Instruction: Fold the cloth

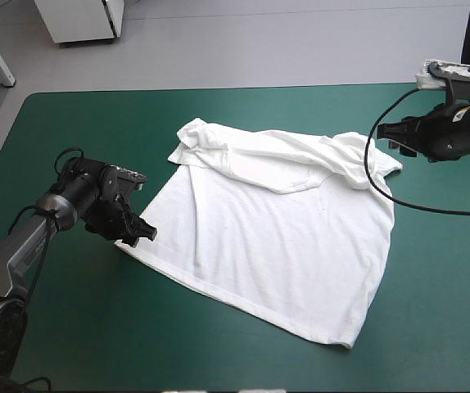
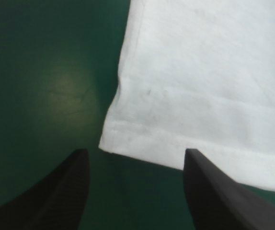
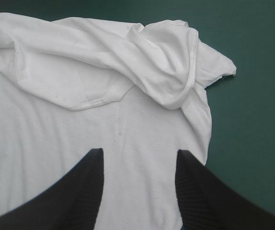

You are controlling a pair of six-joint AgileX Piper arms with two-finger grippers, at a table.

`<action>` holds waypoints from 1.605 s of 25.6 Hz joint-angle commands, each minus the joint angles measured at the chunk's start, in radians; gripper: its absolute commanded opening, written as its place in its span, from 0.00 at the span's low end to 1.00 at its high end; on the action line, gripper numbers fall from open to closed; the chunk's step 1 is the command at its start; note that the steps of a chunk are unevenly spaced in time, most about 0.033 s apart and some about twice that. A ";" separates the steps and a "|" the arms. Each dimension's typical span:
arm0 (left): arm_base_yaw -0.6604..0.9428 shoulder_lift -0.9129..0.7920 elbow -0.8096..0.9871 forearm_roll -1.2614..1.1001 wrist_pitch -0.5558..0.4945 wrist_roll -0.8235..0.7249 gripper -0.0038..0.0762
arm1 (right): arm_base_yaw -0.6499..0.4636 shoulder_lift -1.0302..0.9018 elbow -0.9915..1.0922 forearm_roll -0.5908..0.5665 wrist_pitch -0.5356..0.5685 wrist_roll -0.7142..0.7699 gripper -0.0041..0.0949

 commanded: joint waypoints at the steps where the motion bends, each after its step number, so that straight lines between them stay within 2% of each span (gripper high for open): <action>1: 0.042 -0.019 -0.011 -0.005 -0.038 -0.012 0.58 | 0.001 -0.033 -0.019 0.016 0.001 -0.009 0.49; 8: 0.116 0.025 -0.011 -0.055 -0.063 0.045 0.56 | 0.001 -0.033 -0.019 0.016 0.001 -0.009 0.48; 14: 0.109 0.073 0.006 -0.130 -0.103 0.075 0.48 | 0.001 -0.033 -0.019 0.010 0.001 -0.009 0.48; 17: 0.107 0.114 0.047 -0.140 -0.110 0.066 0.44 | 0.001 -0.033 -0.019 0.010 0.001 -0.009 0.45; 20: 0.107 0.134 0.090 -0.140 -0.124 0.057 0.31 | 0.001 -0.033 -0.019 0.008 0.001 -0.009 0.42; 23: 0.107 0.134 0.123 -0.140 -0.148 0.057 0.05 | 0.001 -0.033 -0.019 0.008 0.001 -0.015 0.39; 24: 0.107 0.134 0.127 -0.140 -0.149 0.063 0.02 | 0.001 -0.033 -0.019 0.003 0.001 -0.015 0.40; 29: 0.107 0.134 0.129 -0.136 -0.147 0.063 0.02 | 0.003 -0.045 0.008 0.004 0.001 -0.009 0.40; 31: 0.107 0.134 0.129 -0.136 -0.142 0.063 0.02 | 0.042 -0.088 0.093 -0.006 0.001 -0.009 0.40; 34: 0.107 0.122 0.129 -0.141 -0.151 0.063 0.02 | 0.197 -0.165 0.295 -0.152 0.001 0.078 0.40; 35: 0.107 0.117 0.129 -0.141 -0.151 0.063 0.02 | 0.222 -0.176 0.340 -0.161 0.001 0.107 0.40; 37: 0.107 0.105 0.125 -0.141 -0.145 0.065 0.02 | 0.286 -0.202 0.465 -0.157 0.001 0.163 0.43; 39: 0.107 0.083 0.125 -0.141 -0.143 0.068 0.02 | 0.321 -0.236 0.619 -0.099 0.001 0.196 0.53; 41: 0.107 0.061 0.125 -0.141 -0.147 0.068 0.02 | 0.344 -0.280 0.726 -0.060 -0.006 0.238 0.56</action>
